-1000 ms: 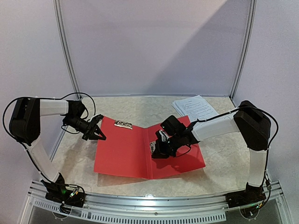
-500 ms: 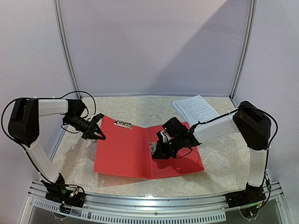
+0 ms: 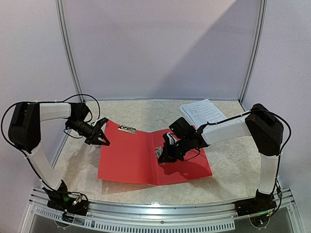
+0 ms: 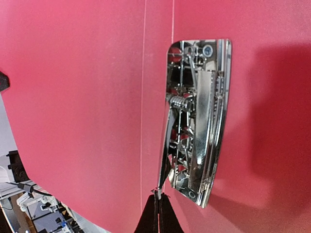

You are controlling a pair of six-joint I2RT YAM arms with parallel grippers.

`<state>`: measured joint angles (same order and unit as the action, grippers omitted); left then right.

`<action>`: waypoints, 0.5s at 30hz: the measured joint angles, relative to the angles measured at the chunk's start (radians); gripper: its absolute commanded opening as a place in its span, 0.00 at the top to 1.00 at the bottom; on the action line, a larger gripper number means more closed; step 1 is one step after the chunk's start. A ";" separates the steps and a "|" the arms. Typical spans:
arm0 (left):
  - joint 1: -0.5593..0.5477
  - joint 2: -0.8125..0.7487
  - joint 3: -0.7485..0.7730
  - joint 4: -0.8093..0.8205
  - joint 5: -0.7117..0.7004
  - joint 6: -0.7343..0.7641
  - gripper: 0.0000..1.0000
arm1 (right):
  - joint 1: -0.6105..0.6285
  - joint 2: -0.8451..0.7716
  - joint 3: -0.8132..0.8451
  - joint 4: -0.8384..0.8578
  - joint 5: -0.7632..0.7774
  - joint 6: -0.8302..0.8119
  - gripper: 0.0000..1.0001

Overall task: Put the files into the folder
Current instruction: Open the spring clip on the folder.

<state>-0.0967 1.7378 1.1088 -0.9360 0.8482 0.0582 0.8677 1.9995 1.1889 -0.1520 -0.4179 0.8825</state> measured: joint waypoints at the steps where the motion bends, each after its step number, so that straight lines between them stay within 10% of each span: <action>1: 0.000 -0.002 0.000 0.000 -0.002 0.000 1.00 | -0.006 0.000 0.004 0.005 -0.017 0.002 0.98; 15: -0.005 -0.011 0.003 -0.022 -0.014 0.002 1.00 | -0.020 -0.057 0.096 -0.031 -0.153 -0.056 0.70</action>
<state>-0.1020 1.7264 1.1118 -0.9581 0.8337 0.0601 0.8478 1.9423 1.2846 -0.1833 -0.5705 0.8261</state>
